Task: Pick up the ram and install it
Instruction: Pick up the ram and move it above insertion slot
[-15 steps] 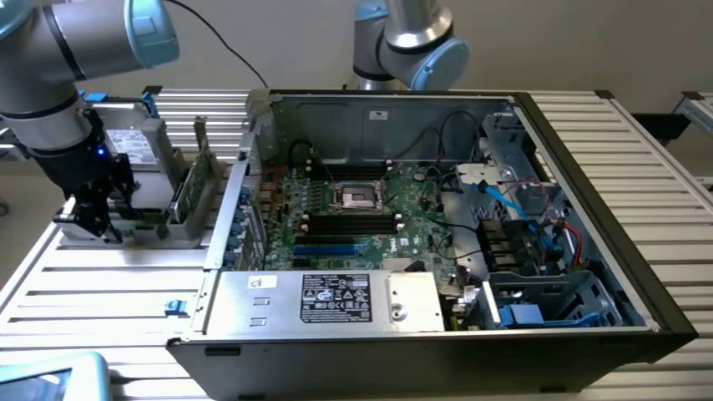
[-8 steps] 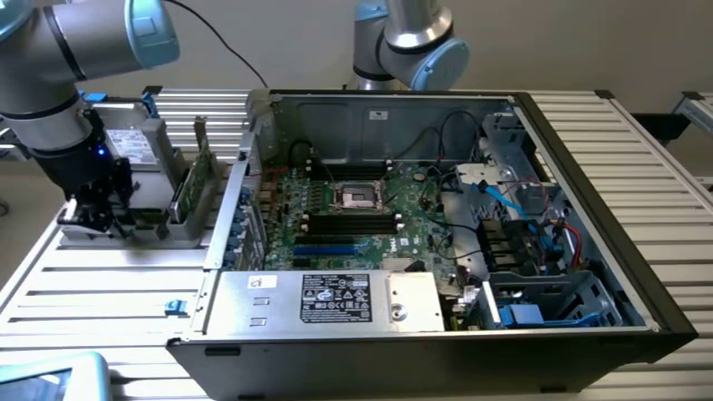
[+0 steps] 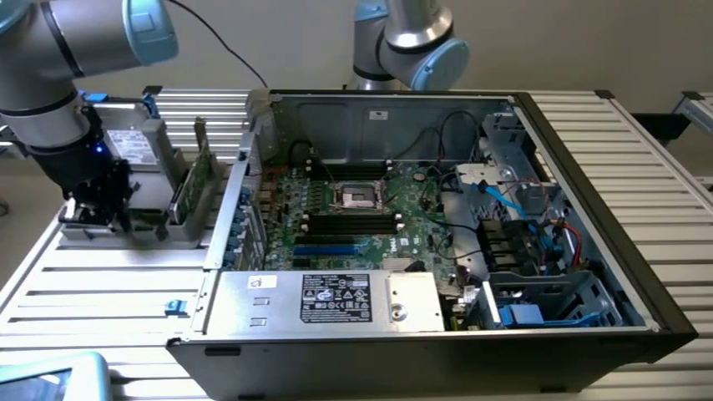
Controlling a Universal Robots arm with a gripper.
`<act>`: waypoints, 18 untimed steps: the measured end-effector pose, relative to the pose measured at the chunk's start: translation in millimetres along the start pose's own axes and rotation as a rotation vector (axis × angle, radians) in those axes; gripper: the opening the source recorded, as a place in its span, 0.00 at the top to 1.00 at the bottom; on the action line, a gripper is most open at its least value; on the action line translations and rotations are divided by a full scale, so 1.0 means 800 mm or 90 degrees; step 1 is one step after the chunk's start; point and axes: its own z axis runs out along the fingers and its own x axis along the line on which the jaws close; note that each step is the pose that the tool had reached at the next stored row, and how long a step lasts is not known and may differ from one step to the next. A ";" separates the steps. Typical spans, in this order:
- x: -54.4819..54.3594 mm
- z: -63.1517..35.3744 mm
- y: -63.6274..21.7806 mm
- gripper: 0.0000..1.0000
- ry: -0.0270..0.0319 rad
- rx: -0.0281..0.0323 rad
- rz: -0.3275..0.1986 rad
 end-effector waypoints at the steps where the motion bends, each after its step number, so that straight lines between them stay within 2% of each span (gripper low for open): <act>1: 0.000 -0.004 0.000 0.85 -0.0001 0.0005 0.000; 13: 0.002 -0.071 0.001 0.85 -0.0002 0.0027 -0.004; 18: 0.002 -0.087 0.001 0.85 -0.0002 0.0045 -0.026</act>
